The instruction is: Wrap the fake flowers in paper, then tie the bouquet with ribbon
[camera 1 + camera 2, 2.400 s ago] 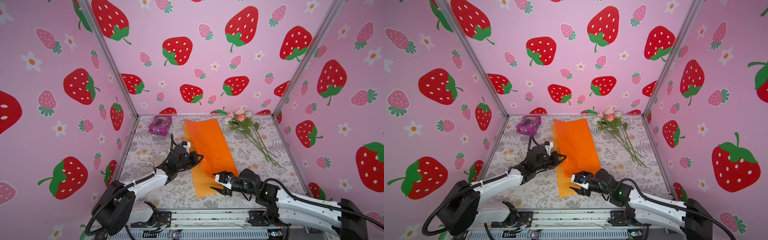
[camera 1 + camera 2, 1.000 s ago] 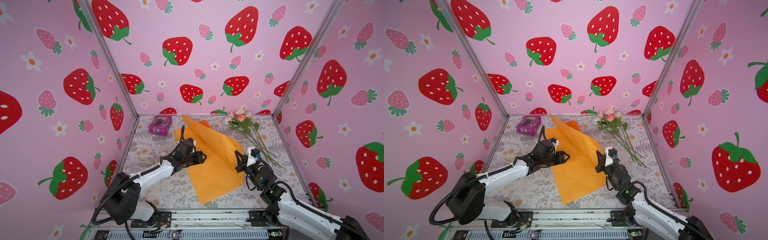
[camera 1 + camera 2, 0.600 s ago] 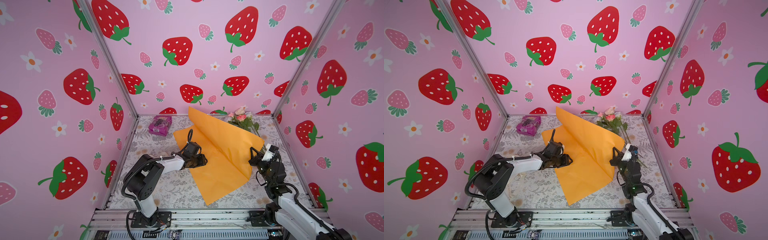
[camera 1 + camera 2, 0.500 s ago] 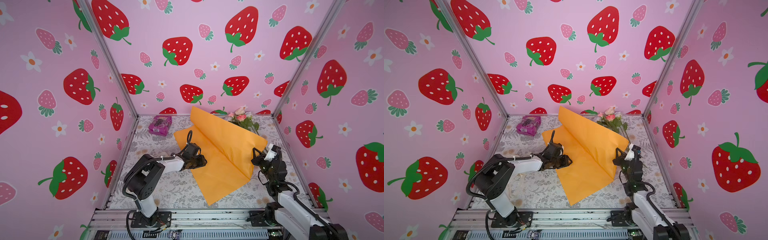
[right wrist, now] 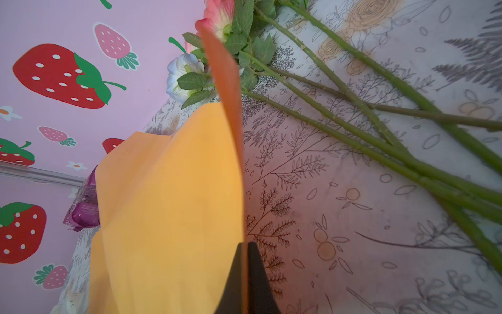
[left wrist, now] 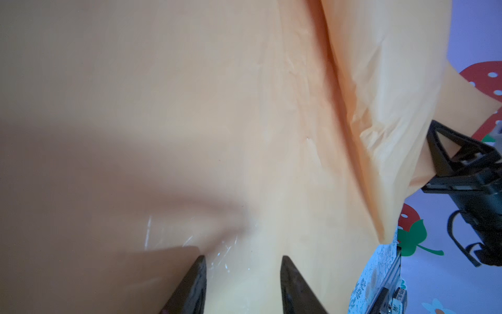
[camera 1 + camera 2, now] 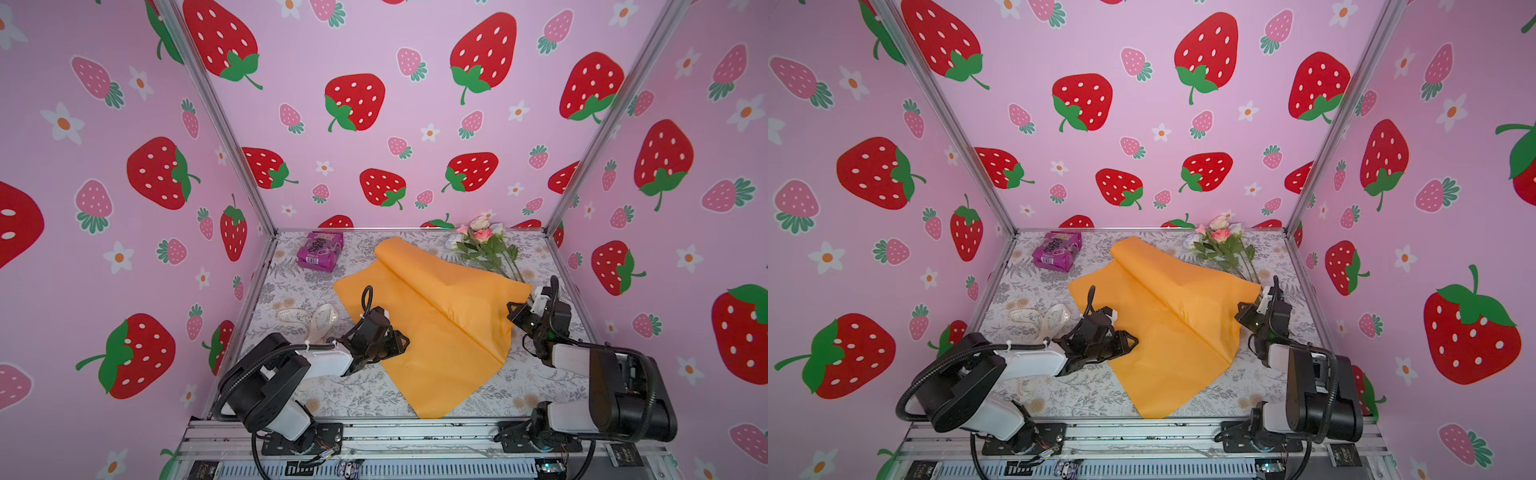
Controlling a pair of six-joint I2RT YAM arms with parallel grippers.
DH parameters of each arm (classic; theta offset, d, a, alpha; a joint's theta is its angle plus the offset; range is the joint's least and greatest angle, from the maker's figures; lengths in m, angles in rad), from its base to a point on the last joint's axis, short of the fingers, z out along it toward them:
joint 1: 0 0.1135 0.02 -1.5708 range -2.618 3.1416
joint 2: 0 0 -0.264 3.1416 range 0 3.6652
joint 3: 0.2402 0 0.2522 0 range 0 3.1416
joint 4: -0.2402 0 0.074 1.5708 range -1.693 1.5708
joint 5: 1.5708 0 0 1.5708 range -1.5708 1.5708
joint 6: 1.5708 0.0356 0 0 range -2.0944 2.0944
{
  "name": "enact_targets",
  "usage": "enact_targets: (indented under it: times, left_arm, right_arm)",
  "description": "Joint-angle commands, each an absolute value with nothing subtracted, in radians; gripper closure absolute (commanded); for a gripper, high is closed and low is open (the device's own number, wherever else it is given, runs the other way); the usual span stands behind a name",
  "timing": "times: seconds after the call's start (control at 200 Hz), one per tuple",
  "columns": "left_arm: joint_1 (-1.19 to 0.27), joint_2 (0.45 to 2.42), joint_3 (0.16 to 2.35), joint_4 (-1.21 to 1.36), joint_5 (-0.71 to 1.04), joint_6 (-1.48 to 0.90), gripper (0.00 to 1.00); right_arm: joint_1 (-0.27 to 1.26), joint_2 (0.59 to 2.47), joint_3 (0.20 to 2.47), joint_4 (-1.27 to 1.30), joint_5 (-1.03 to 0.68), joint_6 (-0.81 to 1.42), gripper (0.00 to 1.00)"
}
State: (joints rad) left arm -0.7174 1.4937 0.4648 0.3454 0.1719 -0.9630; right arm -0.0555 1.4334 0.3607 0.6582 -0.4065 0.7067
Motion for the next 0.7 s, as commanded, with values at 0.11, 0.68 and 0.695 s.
enact_targets:
  times: [0.11, 0.68, 0.695]
  left_arm:
    - [-0.743, 1.360, 0.339, 0.086, 0.008, -1.069, 0.55]
    - [-0.719, 1.141, 0.454, -0.159, -0.143, -0.928, 0.44]
    - [-0.717, 1.141, 0.461, -0.158, -0.143, -0.922, 0.43]
  right_arm:
    - [-0.054, 1.560, 0.437, 0.614, -0.462, 0.676, 1.00]
    - [0.068, 1.715, 0.593, 0.447, -0.349, 0.591, 1.00]
    - [0.075, 1.717, 0.598, 0.444, -0.340, 0.591, 1.00]
